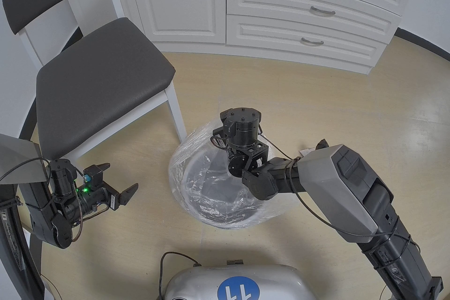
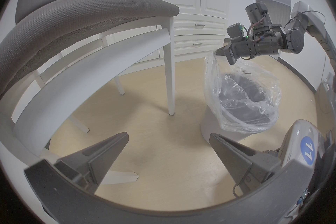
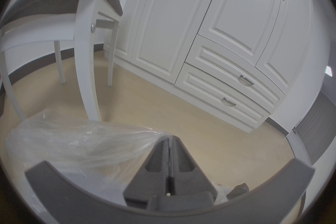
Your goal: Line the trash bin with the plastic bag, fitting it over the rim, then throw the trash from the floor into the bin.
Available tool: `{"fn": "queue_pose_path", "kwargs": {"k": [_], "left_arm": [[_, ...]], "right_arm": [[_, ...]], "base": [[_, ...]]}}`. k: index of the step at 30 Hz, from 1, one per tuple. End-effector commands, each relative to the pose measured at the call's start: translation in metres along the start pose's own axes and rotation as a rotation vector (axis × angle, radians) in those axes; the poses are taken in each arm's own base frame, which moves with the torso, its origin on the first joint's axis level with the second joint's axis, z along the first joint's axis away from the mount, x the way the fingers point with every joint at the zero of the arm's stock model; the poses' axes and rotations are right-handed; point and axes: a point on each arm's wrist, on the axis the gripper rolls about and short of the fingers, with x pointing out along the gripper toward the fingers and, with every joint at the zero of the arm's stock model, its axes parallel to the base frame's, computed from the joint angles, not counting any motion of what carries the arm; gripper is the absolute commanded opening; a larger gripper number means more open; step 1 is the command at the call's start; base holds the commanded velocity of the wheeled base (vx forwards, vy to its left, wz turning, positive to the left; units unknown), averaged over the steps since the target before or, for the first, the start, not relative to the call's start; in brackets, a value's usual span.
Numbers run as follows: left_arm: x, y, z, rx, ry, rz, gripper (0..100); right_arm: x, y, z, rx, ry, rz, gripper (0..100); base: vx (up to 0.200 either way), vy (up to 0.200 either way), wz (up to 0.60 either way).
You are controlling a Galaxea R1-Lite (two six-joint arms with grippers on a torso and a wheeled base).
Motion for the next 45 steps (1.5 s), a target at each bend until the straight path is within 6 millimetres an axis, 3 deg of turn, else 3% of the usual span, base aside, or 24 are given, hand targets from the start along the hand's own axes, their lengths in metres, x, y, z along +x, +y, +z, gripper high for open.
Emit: {"fn": "queue_pose_path", "kwargs": {"k": [1,2,11,14,17,21,23,27,30,31,32,33,37,41,45], "left_arm": [[0.001,-0.001,0.000,0.000,0.000,-0.005,100],[0.001,-0.001,0.000,-0.002,0.000,-0.005,100],[0.000,-0.002,-0.001,-0.002,0.004,-0.006,100],[0.000,-0.003,-0.001,-0.003,0.004,-0.011,100],[-0.001,-0.008,0.001,-0.005,0.001,-0.039,100],[0.000,-0.014,0.003,-0.020,-0.010,-0.076,100],[0.000,-0.014,0.003,-0.020,-0.010,-0.076,100],[0.000,-0.022,0.011,-0.048,-0.029,-0.097,100],[0.000,-0.032,0.020,-0.096,-0.049,-0.126,100],[-0.001,-0.047,0.035,-0.174,-0.075,-0.139,100],[-0.002,-0.048,0.036,-0.180,-0.077,-0.138,100],[-0.001,-0.063,0.048,-0.245,-0.096,-0.143,100],[0.008,-0.096,0.064,-0.312,-0.108,-0.081,100],[0.016,-0.119,0.058,-0.296,-0.037,-0.044,100],[0.030,-0.123,0.049,-0.292,0.031,-0.043,100]], "right_arm": [[-0.001,0.002,0.000,0.004,-0.012,-0.001,0],[-0.001,0.002,0.000,0.003,-0.012,-0.001,100],[-0.014,-0.007,0.020,-0.067,-0.014,0.013,100],[-0.061,-0.017,0.029,-0.170,0.073,0.113,100],[-0.092,-0.029,0.037,-0.215,0.116,0.166,100],[-0.107,-0.048,0.046,-0.208,0.128,0.168,100],[-0.107,-0.048,0.046,-0.208,0.128,0.168,100],[-0.141,-0.079,0.028,-0.230,0.263,0.209,100],[-0.149,-0.083,0.024,-0.185,0.305,0.217,100],[-0.153,-0.082,0.021,-0.077,0.339,0.212,100],[-0.153,-0.082,0.021,-0.072,0.342,0.211,100],[-0.153,-0.083,0.017,-0.012,0.373,0.201,100],[-0.154,-0.080,-0.001,0.138,0.462,0.182,100],[-0.152,-0.073,-0.024,0.287,0.550,0.206,100],[-0.138,-0.073,-0.040,0.356,0.594,0.206,100]], "base": [[0.000,0.000,0.00],[0.000,0.000,0.00],[0.000,0.000,0.00],[0.000,0.000,0.00],[0.000,0.000,0.00],[0.000,0.000,0.00],[0.000,0.000,0.00],[0.000,0.000,0.00],[0.000,0.000,0.00],[0.000,0.000,0.00],[0.000,0.000,0.00],[0.000,0.000,0.00],[0.000,0.000,0.00],[0.000,0.000,0.00],[0.000,0.000,0.00]]}}
